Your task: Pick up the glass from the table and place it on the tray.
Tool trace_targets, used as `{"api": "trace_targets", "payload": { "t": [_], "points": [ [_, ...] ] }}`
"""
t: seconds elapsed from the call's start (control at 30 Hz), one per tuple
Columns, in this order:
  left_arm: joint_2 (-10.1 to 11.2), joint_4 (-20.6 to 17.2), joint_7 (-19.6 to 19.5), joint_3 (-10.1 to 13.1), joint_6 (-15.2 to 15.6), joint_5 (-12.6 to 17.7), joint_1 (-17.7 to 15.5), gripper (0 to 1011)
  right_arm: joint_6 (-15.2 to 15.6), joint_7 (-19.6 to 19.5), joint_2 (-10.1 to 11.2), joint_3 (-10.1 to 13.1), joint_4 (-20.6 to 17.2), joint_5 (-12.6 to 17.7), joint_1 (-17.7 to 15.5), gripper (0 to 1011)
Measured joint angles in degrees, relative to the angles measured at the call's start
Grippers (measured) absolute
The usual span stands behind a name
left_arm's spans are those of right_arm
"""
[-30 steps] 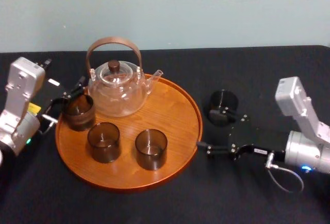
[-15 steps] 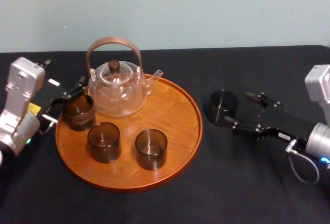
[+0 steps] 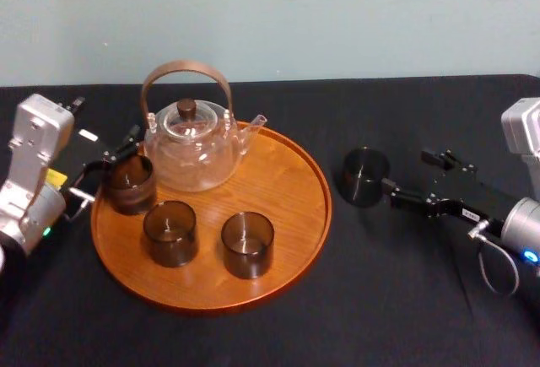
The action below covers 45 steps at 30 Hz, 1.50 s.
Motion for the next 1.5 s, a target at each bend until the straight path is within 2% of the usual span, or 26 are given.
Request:
{"api": "trace_targets", "payload": {
  "t": [0.2,0.53,1.07,1.5],
  "points": [
    [0.0,0.0,0.0,0.0,0.0,0.0,0.0,1001,2.7,0.4,-1.0,-0.2,1.3,-0.4,0.9,1002],
    [0.0,0.0,0.0,0.0,0.0,0.0,0.0,1002,5.3,1.4,-2.7,-1.8,4.4,-1.9,4.0,1002],
    [0.0,0.0,0.0,0.0,0.0,0.0,0.0,1001,5.4,1.8,-6.6,-4.6,9.9,-5.5,9.3,1002],
    [0.0,0.0,0.0,0.0,0.0,0.0,0.0,1001,5.6,0.9,-9.1,-4.7,13.2,-7.4,11.4,1002]
  ]
}}
